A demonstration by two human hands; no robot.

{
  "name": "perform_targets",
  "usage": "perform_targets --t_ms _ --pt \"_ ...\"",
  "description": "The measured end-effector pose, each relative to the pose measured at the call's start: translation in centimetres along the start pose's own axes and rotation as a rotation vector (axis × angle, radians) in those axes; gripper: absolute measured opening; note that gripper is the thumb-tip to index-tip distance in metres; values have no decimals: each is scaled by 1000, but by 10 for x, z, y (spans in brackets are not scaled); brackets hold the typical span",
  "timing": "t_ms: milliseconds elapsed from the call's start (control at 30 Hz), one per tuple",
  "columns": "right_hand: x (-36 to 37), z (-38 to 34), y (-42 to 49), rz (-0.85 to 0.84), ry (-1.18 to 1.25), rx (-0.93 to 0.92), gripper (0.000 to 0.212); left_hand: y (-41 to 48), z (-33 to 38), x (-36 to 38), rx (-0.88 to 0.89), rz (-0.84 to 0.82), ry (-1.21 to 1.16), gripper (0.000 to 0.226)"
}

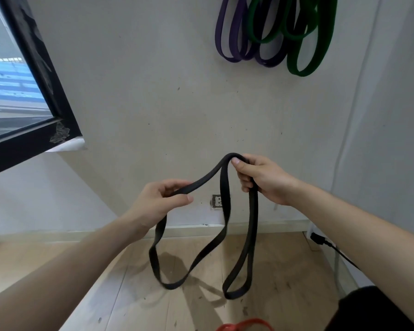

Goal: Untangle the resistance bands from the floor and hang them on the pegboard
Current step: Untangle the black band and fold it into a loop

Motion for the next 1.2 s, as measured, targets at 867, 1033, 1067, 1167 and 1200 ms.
perform_targets --t_ms 867,1033,1067,1167,1200 --pt "10 -14 -10 -139 -37 -187 17 9 19 46 96 -51 -163 28" --pt "0 -1 -7 -145 -197 -74 15 11 21 34 86 -62 -244 29" --pt "1 2 -7 -167 -250 -49 12 11 22 33 82 -72 -249 29" --pt "16 5 -9 -253 -385 -37 23 9 27 33 85 -151 -259 26" --pt "22 3 -10 -261 -380 -53 26 8 28 34 82 -177 -260 26"
Point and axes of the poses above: each hand's wrist, its own y-axis towards the middle knuckle, its own x-axis out of the palm, z = x × y, the point moved 3 cm from there along y, towards the middle knuckle, and after that the axes turned 15 degrees about x, right-handed, at the moved point
